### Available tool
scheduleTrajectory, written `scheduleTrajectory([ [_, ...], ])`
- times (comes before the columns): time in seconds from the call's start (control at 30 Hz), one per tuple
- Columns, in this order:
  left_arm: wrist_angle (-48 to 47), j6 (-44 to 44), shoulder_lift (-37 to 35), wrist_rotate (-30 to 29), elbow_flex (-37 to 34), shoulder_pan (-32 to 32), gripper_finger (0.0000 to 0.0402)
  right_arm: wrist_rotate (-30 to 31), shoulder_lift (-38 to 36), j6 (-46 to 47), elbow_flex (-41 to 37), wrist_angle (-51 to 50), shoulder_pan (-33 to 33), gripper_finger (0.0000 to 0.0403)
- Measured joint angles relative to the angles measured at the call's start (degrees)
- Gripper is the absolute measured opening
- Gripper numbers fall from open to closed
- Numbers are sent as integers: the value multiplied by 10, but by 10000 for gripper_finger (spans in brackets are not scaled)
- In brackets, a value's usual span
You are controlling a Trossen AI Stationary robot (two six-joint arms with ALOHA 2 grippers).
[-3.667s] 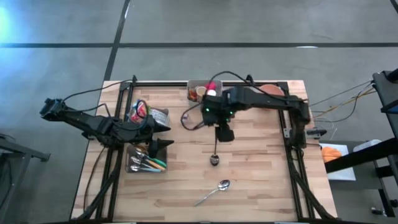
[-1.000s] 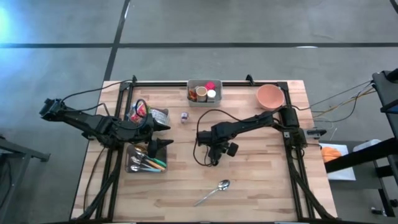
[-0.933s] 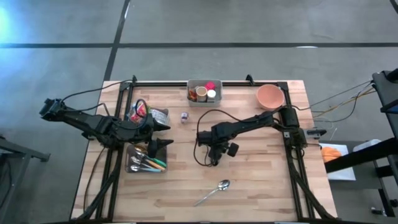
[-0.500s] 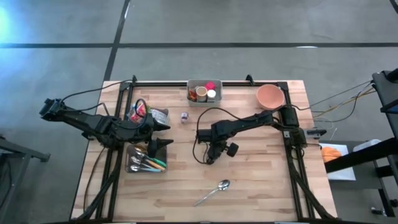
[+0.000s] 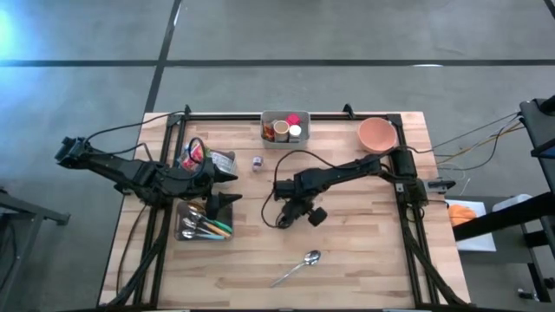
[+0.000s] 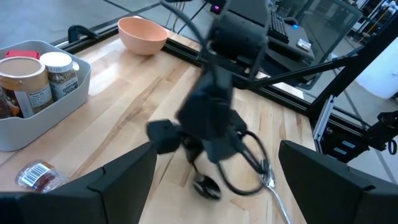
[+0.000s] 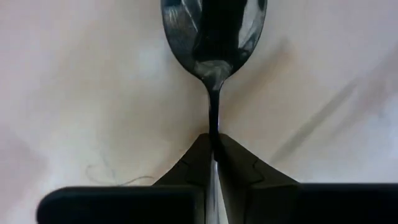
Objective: Pick & Place Food Item
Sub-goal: Put the black spoon into the black bin
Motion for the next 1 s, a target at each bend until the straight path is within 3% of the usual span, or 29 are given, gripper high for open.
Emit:
scheduleTrajectory([
  [0.3,0,0,0,0,0,0,341,-19,-14,69,1,5,8,10],
  [0.63,1,0,0,-5,0,0,342,-16,-93,246,0,95,8,9],
  [1.0,4,-17,6,-49,0,0,342,156,-263,361,-83,284,34,8],
])
